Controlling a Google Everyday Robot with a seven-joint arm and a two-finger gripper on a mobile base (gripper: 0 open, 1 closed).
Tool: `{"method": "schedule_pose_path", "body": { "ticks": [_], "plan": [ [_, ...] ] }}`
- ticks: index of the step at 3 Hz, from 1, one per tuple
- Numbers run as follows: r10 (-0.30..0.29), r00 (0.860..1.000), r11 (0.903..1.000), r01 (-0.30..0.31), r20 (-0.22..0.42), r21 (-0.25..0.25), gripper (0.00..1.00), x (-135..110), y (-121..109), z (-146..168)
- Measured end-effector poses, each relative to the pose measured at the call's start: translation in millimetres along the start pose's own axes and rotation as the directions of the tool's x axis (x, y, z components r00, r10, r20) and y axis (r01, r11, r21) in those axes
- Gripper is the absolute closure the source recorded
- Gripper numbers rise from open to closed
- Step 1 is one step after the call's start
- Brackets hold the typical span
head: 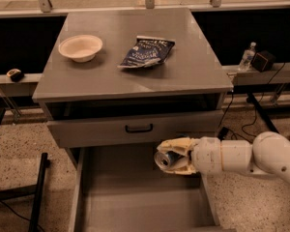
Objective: Pick redbull can from middle drawer and place on counter
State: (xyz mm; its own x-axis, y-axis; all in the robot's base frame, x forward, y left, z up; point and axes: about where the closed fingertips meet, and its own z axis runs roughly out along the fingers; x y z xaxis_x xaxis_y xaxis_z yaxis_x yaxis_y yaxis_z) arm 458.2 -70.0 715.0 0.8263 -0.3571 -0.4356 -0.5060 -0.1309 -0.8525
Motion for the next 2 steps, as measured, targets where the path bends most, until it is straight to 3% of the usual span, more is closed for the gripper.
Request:
{"method": "schedule_pose_path", "body": {
  "ticks": [1, 2],
  "plan": [
    [0.172, 0.984, 0.972, -0.178, 0.052, 0.153, 1.0, 10, -27, -13],
    [0.421, 0.899, 0.8303, -0.436, 0.122, 0.347, 1.0, 26, -64, -37]
  ]
}}
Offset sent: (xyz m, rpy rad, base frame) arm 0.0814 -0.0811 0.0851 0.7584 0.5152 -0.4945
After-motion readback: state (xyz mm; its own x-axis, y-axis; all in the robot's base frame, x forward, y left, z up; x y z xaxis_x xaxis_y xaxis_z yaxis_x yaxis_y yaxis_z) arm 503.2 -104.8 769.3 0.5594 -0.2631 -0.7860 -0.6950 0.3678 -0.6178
